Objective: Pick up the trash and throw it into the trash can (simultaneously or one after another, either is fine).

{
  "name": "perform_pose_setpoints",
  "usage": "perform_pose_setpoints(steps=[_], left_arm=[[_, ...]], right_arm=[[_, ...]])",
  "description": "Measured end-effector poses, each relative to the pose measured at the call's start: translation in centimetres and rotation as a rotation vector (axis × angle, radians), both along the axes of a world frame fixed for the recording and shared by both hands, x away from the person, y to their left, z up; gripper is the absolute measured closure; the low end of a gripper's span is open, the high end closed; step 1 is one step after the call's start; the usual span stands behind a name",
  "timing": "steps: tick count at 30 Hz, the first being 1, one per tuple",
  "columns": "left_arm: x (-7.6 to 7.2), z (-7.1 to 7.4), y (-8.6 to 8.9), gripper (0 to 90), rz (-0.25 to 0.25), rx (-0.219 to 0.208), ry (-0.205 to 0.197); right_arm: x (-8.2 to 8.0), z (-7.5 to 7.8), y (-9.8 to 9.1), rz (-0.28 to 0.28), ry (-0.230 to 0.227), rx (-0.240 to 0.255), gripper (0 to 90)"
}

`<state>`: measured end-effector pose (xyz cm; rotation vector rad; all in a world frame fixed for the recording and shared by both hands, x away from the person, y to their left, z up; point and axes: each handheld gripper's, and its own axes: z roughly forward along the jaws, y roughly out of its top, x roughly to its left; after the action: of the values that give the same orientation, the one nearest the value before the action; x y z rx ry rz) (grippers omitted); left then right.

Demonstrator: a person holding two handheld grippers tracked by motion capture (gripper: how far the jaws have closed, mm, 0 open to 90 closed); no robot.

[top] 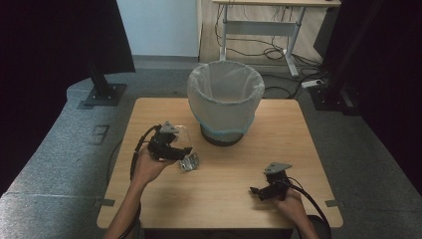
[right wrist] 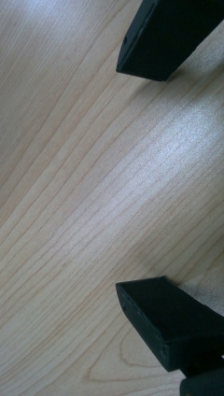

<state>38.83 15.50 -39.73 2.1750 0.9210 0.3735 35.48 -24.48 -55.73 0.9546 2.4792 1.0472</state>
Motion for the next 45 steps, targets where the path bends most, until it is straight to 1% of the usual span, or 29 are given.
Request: perform_pose_setpoints(steps=[2,8,15,21,22,23,25,26,27,28,31,34,35,39,40,41,45], left_arm=[[0.2,0.5,0.1,29.6,-0.001,0.000,-0.001],[0.6,1.8,0.3,29.6,-0.002,-0.019,0.002],[1.2,3.3,0.2,29.6,-0.006,-0.015,0.001],[1.8,4.8,-0.2,29.6,-0.013,-0.010,0.004],[2.0,5.4,-0.3,29.6,-0.015,-0.006,0.002],[2.0,5.4,-0.3,29.6,-0.015,-0.006,0.002],[2.2,5.9,-0.4,29.6,-0.016,-0.007,0.002],[2.3,6.4,-0.6,29.6,-0.017,-0.010,0.001],[2.3,6.4,-0.6,29.6,-0.017,-0.010,0.001],[2.5,6.8,-0.7,29.5,-0.021,-0.012,0.002],[2.7,7.3,-0.8,29.6,-0.026,-0.009,0.002],[3.1,8.1,-1.1,29.5,-0.032,-0.009,0.000],[3.1,8.1,-1.1,29.5,-0.032,-0.009,0.000],[3.6,8.8,-1.3,29.5,-0.033,-0.008,0.001],[3.9,9.2,-1.5,29.5,-0.035,-0.006,0.001],[3.9,9.2,-1.5,29.4,-0.035,-0.006,0.001],[4.4,10.3,-1.8,29.4,-0.039,-0.013,0.001]], right_arm=[[0.0,0.0,0.0,0.000,0.000,0.000,0.0],[0.0,0.0,0.0,0.001,0.001,-0.001,0.0],[0.0,0.0,0.0,0.001,0.001,-0.001,0.0],[0.0,0.0,0.0,0.001,0.000,-0.002,0.0],[0.0,0.0,0.0,0.001,0.004,-0.003,0.0],[0.0,0.0,0.0,0.001,0.004,-0.003,0.0],[0.0,0.0,0.0,0.001,0.003,-0.003,0.0],[0.0,0.0,0.0,0.000,0.004,-0.001,0.0],[0.0,0.0,0.0,0.000,0.004,-0.001,0.0],[0.0,0.0,0.0,0.000,0.004,-0.001,0.0],[0.0,0.0,0.0,0.000,0.004,-0.001,0.0],[0.0,0.0,0.0,0.000,0.003,-0.002,0.0],[0.0,0.0,0.0,0.000,0.003,-0.002,0.0],[0.0,0.0,0.0,0.000,0.004,-0.001,0.0],[0.0,0.0,0.0,0.002,0.001,-0.001,0.0],[0.0,0.0,0.0,0.002,0.001,-0.001,0.0],[0.0,0.0,0.0,0.003,0.001,-0.003,0.0]])
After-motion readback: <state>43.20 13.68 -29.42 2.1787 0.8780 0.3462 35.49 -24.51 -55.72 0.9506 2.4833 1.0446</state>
